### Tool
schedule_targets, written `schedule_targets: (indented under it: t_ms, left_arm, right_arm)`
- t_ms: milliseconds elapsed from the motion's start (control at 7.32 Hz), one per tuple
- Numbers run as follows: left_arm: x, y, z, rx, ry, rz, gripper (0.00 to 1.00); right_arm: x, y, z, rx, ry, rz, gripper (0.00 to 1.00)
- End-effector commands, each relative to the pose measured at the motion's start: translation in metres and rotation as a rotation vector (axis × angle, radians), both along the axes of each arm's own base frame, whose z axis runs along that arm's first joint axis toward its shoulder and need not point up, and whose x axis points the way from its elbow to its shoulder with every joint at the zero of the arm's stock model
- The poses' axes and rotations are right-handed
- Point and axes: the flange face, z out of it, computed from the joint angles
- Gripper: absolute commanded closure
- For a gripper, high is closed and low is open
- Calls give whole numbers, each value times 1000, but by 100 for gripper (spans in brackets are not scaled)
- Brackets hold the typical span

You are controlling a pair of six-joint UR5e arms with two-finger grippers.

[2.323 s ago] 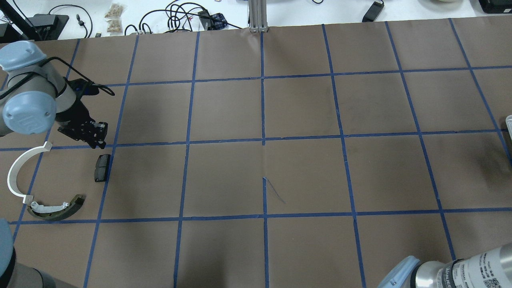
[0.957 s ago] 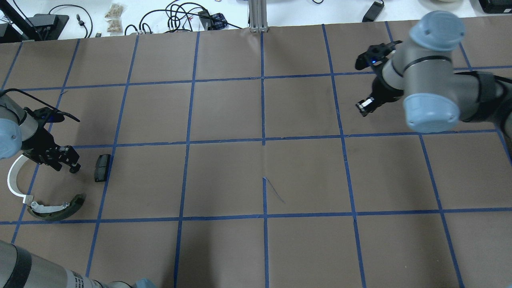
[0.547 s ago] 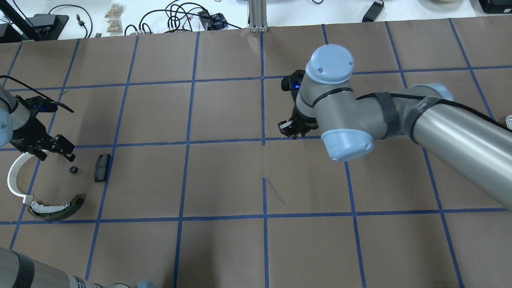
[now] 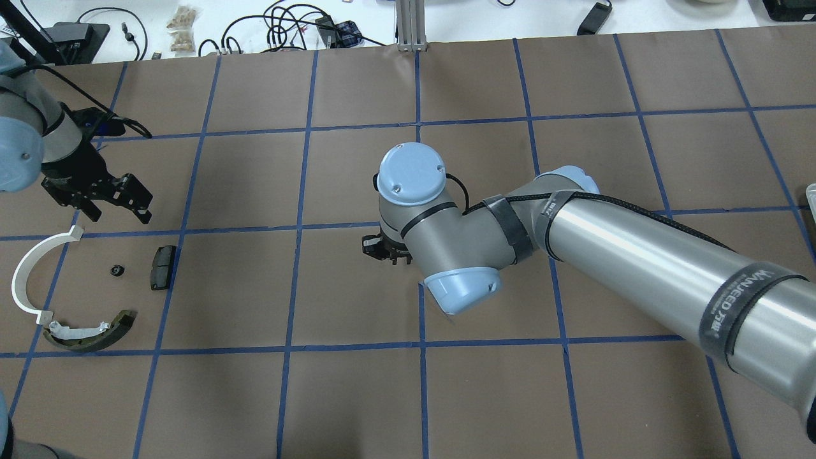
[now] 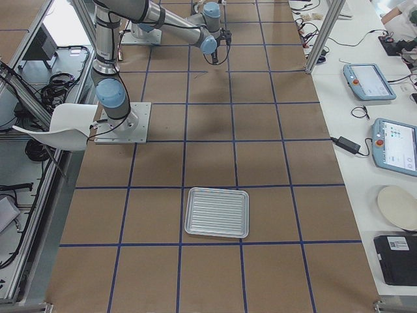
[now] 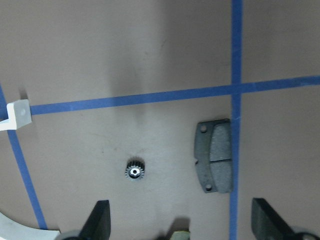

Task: Place bearing gear from tray to pile

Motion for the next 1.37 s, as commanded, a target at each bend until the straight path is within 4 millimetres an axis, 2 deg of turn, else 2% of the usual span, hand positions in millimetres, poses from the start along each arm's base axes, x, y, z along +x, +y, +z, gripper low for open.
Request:
schedule_targets:
  t_ms: [0,137,273,547,683,820,957,1093,1230]
  left_arm:
    - [-73,-3,9,-27,33,28,0]
    - [-102,-2,11,-31,30,10,0]
    - [-143,-2,21,-55,53,-8,0]
    - [-214,5,4,-36,43,55,0]
    - [-253,9,0,-61,38,36,0]
    - [-285,19,-10,-60,25,87,0]
    - [-320,35,-25,-64,19,78,0]
    - [-349,49,-46,-123,29,70,0]
    - [-363,59,-64,-161,39,111,0]
  right_arm:
    - [-3,-10,1,-8,-6,-15,0]
    - [-29,-37,14,-29,-4,-12,0]
    - [-68,-57,37,-29,7,11,0]
    - [-163,-58,112,8,43,87,0]
    - [-205,-52,145,20,49,96,0]
    - [-227,-40,180,31,53,90,0]
    - [-233,-19,224,49,75,93,0]
    - [-241,-15,271,-2,133,90,0]
    - [-241,-23,301,1,144,108,0]
